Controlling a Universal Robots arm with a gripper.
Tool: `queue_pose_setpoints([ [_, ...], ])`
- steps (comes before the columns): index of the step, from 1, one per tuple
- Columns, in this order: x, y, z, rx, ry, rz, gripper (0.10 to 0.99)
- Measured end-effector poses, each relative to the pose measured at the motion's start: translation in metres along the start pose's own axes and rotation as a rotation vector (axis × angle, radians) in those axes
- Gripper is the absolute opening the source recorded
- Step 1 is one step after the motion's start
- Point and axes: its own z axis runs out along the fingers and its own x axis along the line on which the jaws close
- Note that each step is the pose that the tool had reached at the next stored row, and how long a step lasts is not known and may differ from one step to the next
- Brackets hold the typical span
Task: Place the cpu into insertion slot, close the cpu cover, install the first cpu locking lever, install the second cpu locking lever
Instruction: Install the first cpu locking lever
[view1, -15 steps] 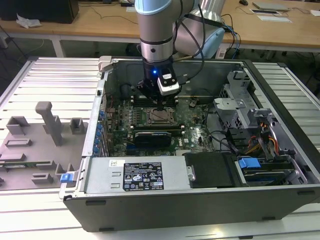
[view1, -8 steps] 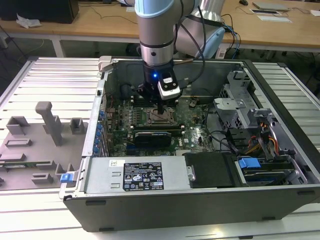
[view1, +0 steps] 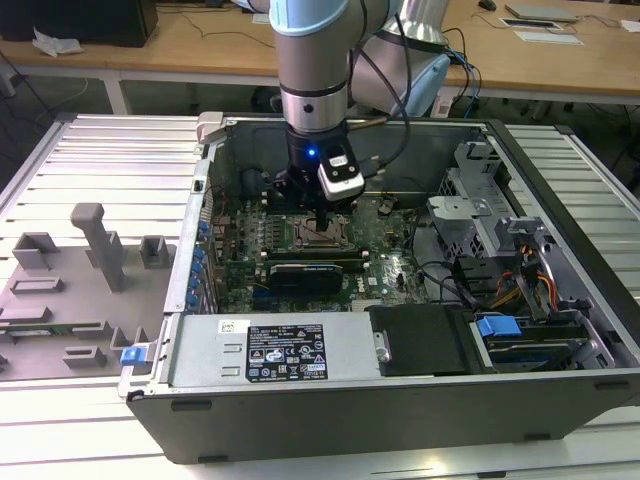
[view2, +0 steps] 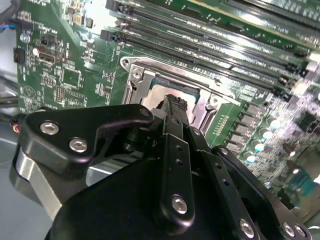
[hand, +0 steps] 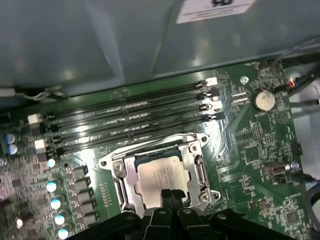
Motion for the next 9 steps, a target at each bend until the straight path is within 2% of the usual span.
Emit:
queue_pose_setpoints([
  [3,0.0000,0.0000,-0.0005,-0.006,-0.0002,-0.051,0.106],
  [9,-0.0023,0.0000,-0.0183,-0.005,-0.0005,-0.055,0.106],
])
